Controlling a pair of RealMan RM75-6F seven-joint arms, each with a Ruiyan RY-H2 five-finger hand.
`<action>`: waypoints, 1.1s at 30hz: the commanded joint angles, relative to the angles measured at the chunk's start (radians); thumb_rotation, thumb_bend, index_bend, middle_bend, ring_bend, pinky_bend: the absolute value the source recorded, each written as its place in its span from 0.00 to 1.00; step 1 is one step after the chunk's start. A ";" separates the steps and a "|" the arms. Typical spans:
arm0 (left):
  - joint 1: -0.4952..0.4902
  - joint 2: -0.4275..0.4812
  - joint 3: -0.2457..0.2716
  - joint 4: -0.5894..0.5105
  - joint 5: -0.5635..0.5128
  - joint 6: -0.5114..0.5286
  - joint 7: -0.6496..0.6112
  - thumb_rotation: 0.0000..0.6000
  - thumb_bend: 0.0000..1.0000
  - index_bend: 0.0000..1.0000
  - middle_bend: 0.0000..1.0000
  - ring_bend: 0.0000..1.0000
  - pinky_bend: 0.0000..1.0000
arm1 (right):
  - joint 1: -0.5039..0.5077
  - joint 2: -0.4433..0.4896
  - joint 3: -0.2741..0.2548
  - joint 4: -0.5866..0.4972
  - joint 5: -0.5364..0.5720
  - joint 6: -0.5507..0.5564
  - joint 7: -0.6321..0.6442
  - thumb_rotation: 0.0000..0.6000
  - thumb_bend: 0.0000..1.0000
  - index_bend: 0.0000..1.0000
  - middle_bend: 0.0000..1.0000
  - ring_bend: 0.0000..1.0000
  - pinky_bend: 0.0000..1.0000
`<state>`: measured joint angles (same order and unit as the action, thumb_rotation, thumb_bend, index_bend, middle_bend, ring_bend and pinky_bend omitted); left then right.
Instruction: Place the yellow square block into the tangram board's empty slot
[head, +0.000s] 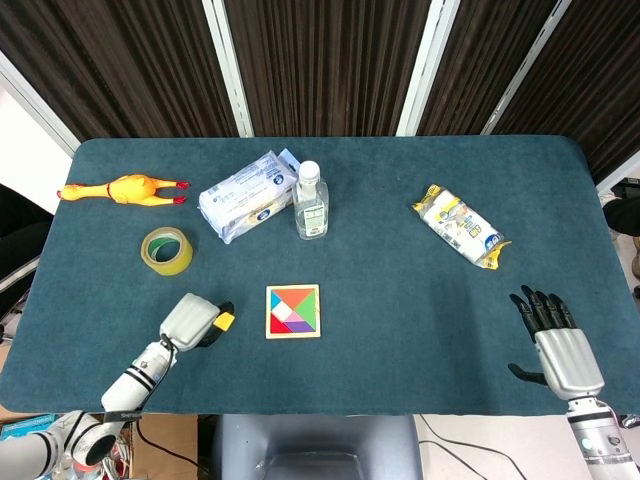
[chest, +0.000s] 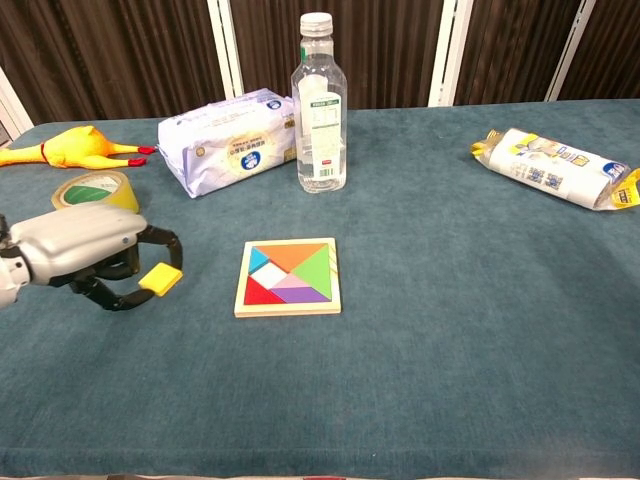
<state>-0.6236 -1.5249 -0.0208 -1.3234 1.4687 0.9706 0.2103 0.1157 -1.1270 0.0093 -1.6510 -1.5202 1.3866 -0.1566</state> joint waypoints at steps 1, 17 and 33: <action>-0.013 -0.015 -0.021 -0.046 -0.015 0.007 0.062 1.00 0.37 0.59 1.00 1.00 1.00 | -0.001 0.004 -0.001 -0.001 -0.005 0.004 0.010 1.00 0.10 0.00 0.00 0.00 0.00; -0.147 -0.119 -0.133 -0.110 -0.194 -0.094 0.342 1.00 0.38 0.60 1.00 1.00 1.00 | -0.001 0.024 -0.002 0.006 -0.011 0.005 0.052 1.00 0.10 0.00 0.00 0.00 0.00; -0.235 -0.216 -0.125 0.044 -0.229 -0.128 0.402 1.00 0.38 0.61 1.00 1.00 1.00 | -0.006 0.042 0.002 0.008 -0.003 0.010 0.089 1.00 0.10 0.00 0.00 0.00 0.00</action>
<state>-0.8546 -1.7364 -0.1491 -1.2850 1.2381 0.8434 0.6111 0.1098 -1.0852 0.0108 -1.6430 -1.5237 1.3962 -0.0673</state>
